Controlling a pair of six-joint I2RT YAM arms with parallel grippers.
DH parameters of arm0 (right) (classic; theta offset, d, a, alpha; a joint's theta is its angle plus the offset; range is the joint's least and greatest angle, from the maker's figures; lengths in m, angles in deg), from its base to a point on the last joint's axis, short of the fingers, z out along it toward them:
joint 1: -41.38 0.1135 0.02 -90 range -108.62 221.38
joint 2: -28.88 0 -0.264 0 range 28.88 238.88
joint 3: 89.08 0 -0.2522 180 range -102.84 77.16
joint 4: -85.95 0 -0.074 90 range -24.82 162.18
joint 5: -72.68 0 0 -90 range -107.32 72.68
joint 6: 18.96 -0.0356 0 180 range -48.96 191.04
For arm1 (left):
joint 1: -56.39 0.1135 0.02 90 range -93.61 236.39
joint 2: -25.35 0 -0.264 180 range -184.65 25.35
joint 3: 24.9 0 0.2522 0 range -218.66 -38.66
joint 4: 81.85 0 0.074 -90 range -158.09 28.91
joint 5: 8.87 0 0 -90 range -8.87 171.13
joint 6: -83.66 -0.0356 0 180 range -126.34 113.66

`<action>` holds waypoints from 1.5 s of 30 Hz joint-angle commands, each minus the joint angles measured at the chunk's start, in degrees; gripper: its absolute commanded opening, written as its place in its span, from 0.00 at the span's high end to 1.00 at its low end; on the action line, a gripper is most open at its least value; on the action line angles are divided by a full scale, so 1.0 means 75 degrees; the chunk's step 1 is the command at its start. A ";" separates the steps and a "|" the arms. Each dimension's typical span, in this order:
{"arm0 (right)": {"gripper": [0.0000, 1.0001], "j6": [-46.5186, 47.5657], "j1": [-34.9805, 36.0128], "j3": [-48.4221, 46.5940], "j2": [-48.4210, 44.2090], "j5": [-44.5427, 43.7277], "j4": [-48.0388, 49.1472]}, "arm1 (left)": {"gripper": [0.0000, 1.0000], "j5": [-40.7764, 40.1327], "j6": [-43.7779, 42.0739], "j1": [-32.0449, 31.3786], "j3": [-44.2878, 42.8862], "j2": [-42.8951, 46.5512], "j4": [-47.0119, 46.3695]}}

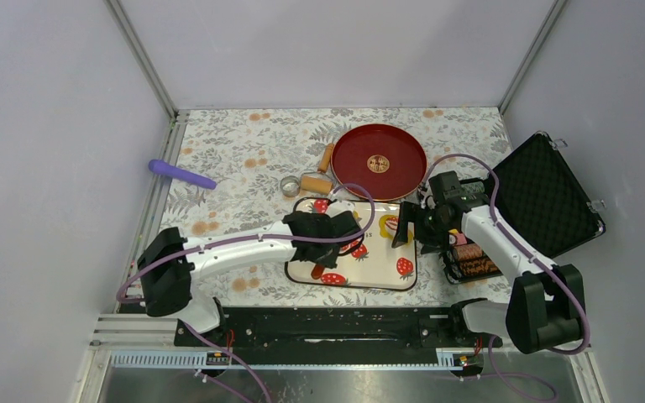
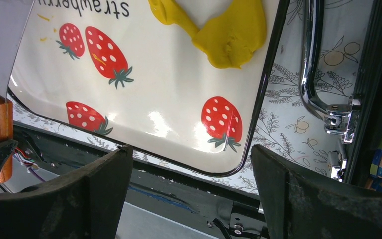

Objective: Roll out the dumpling wrappers from the dough

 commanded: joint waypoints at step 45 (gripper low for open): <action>0.04 -0.0034 -0.0023 -0.0815 -0.0207 0.0291 -0.0367 | 1.00 0.0867 -0.0005 -0.0192 0.0275 -0.1379 -0.1575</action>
